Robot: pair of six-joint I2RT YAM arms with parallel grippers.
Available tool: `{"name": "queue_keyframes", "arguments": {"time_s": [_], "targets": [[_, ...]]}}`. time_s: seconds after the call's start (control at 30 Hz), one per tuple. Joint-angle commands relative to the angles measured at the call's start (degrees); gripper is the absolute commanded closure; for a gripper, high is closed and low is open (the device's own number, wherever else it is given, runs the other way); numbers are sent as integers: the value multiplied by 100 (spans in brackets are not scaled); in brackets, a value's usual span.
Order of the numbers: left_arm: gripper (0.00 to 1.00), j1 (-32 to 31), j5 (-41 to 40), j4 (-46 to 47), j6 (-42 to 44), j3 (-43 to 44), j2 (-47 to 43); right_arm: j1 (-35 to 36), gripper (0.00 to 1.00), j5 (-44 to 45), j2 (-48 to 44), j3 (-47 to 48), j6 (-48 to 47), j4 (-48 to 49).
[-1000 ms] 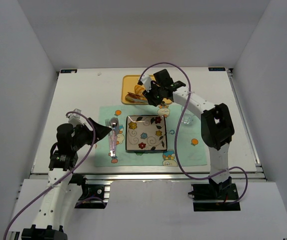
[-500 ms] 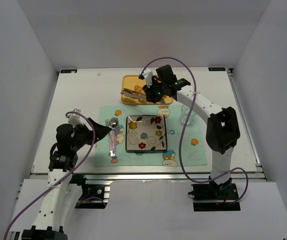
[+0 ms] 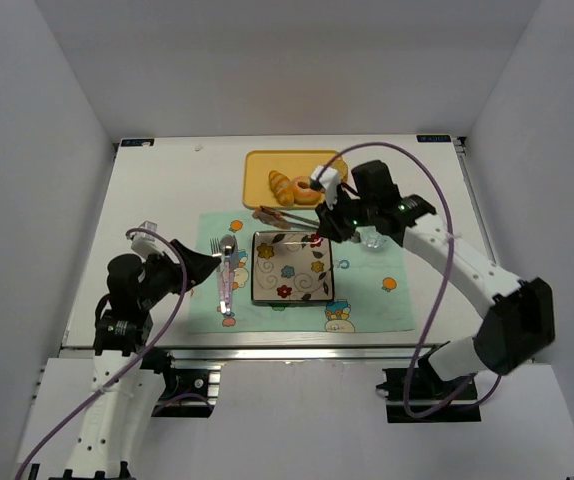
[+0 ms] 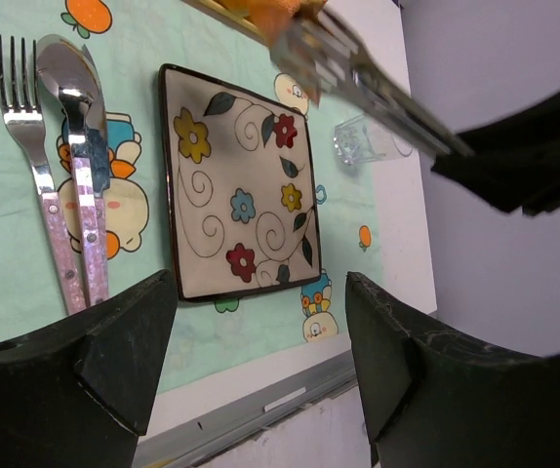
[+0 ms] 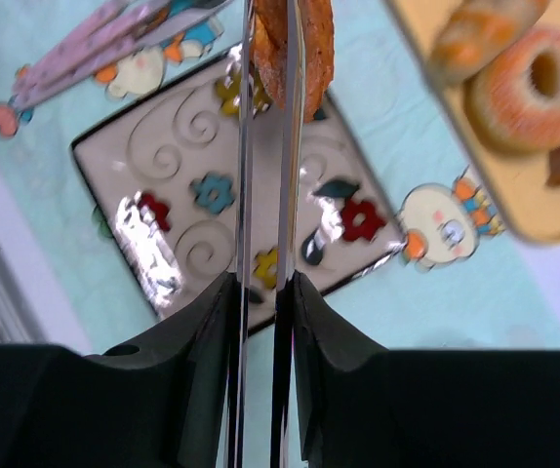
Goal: Place the bread
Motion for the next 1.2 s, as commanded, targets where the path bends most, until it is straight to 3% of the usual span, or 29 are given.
{"name": "queue_keyframes", "arguments": {"time_s": [0.0,0.17,0.43,0.6,0.7,0.9,1.17], "targets": [[20,-20,-46,-174,32,118,-164,19,76,-89,-913,-748,-53,-142],[20,-20,-20,-174,-73,30,-340,-25,75,-28,-1381,-1523,-71,-177],[20,-20,-142,-639,-188,117,-849,-34,71,60,-1356,-2157,-220,16],[20,-20,-204,-868,-276,135,-1087,-43,48,87,-1312,-2052,-264,-19],[21,-20,-231,-930,-284,161,-1166,-87,42,69,-1364,-1999,-264,-54],[20,-11,-213,-930,-302,170,-1193,-332,43,-150,-1567,-1902,-159,-151],[20,-20,-169,-816,-355,109,-1175,-1271,52,-949,-1593,-1103,437,-221]]}}
